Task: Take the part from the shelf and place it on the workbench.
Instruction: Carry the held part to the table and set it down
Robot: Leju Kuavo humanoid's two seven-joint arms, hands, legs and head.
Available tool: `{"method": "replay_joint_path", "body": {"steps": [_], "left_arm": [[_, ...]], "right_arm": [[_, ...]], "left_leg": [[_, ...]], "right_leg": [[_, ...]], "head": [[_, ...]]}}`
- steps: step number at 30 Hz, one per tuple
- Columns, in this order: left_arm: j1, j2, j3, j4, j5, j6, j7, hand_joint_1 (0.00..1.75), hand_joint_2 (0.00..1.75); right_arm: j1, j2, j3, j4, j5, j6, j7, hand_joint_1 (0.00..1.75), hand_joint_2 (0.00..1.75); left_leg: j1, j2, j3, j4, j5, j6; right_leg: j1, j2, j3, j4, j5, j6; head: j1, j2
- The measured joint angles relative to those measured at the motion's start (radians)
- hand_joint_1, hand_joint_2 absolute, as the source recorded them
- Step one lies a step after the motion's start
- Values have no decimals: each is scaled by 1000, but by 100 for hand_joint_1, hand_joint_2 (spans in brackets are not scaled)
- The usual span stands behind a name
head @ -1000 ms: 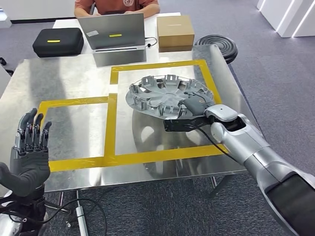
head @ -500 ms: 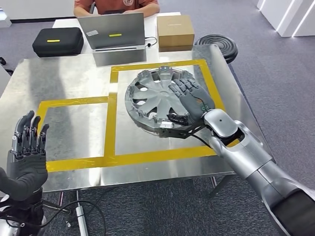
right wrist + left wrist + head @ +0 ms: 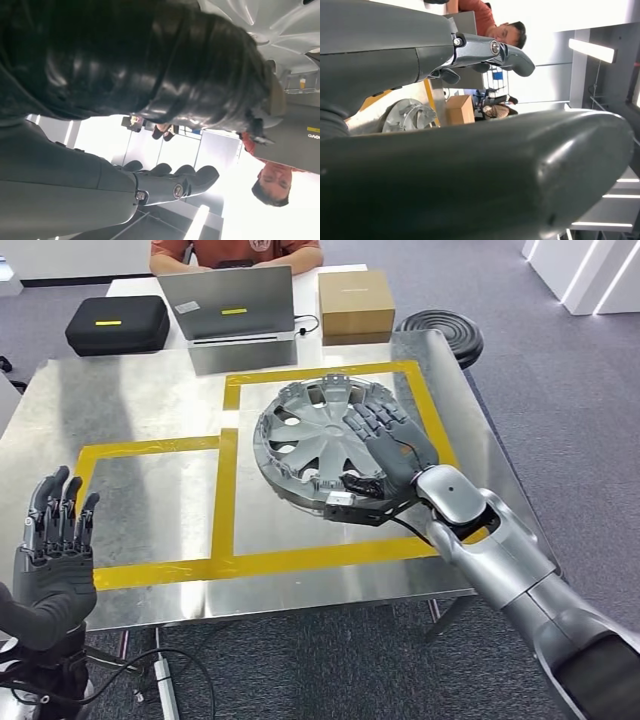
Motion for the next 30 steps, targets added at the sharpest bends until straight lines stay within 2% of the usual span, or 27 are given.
{"method": "replay_joint_path", "body": {"steps": [4,6,15,18,20,27,30], "left_arm": [[5,-2,2,-3,-4,0,1,0,0],[11,-3,4,-7,-7,3,2,0,0],[68,-4,24,-34,-19,42,-11,0,0],[91,-4,30,-40,-19,58,-27,0,0],[102,-4,31,-43,-21,68,-37,0,0],[122,-3,41,-50,-32,79,-53,0,0],[123,-1,45,-51,-35,79,-53,0,0]], "right_arm": [[12,0,-16,-13,-20,-4,-1,0,0],[26,0,-35,-31,-71,-16,-9,0,0],[142,0,-221,-275,-541,-42,-98,0,0],[188,2,-291,-374,-744,-62,-154,0,0],[218,4,-334,-436,-833,-72,-183,0,0],[300,4,-391,-578,-867,-63,-218,0,0],[321,4,-392,-600,-866,-54,-220,0,0]], "left_leg": [[0,0,0,0,0,0],[0,0,0,0,0,0],[0,0,-2,0,-1,0],[0,0,-2,0,-1,0],[0,0,-2,0,-2,0],[0,0,-2,0,-2,0],[-2,0,-3,5,-5,5]], "right_leg": [[0,0,0,0,0,0],[0,0,0,0,0,0],[0,-1,-1,0,-1,0],[0,-2,-1,0,-1,0],[0,-2,-1,0,-2,0],[0,-1,-1,-1,-2,0],[-3,-2,-1,-3,0,2]], "head": [[0,0],[0,0],[0,0],[0,0],[0,0],[0,0],[-1,0]]}}
